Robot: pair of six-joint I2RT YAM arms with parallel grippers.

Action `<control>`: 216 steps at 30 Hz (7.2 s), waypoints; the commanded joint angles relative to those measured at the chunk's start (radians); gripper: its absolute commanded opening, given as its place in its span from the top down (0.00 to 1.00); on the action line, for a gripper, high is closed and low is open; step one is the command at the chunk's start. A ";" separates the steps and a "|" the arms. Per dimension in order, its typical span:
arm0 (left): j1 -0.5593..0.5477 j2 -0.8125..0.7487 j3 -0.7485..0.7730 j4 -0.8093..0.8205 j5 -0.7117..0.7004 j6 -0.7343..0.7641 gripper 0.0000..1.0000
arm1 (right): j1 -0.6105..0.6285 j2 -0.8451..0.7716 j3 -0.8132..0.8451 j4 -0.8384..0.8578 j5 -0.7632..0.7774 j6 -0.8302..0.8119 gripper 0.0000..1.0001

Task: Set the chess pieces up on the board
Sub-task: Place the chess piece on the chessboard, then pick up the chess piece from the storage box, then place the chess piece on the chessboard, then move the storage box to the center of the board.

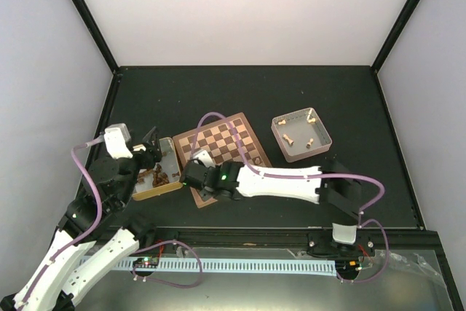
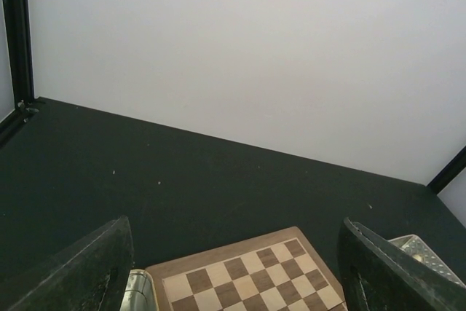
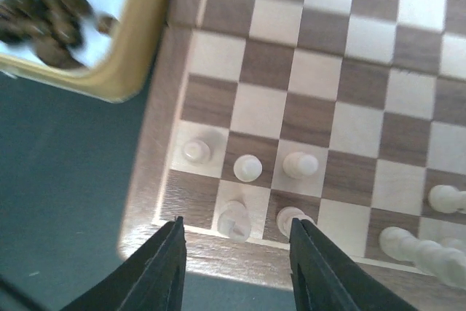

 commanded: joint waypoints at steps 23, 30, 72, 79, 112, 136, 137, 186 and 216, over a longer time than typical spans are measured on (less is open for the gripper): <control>0.005 0.168 -0.072 0.082 0.388 -0.156 0.16 | -0.936 -0.368 -0.396 0.166 -0.279 -0.181 0.56; 0.007 0.268 -0.074 0.239 0.424 -0.140 0.15 | -0.965 -0.181 -0.285 0.110 -0.318 -0.317 0.60; 0.076 0.570 0.199 0.253 0.840 -0.131 0.12 | -0.820 -0.556 -0.460 0.508 -1.073 -0.535 0.90; 0.085 0.650 0.282 0.184 1.048 -0.145 0.16 | -0.752 -0.638 -0.477 0.576 -1.351 -0.576 0.89; 0.088 0.772 0.298 0.100 1.382 0.001 0.98 | -0.743 -0.624 -0.424 0.459 -1.340 -0.631 0.42; -0.117 0.931 0.063 0.134 0.492 0.074 0.98 | -0.744 -0.728 -0.690 0.638 -0.477 -0.231 0.22; -0.121 0.939 0.051 0.152 0.498 0.074 0.98 | -0.744 -0.722 -0.694 0.639 -0.482 -0.225 0.23; -0.231 0.825 -0.145 0.340 0.603 0.111 0.65 | -0.744 -0.642 -0.678 0.621 -0.569 -0.200 0.25; 0.064 0.415 -0.186 0.255 0.387 -0.118 0.34 | -1.087 -0.200 -0.399 0.438 -0.454 -0.043 0.52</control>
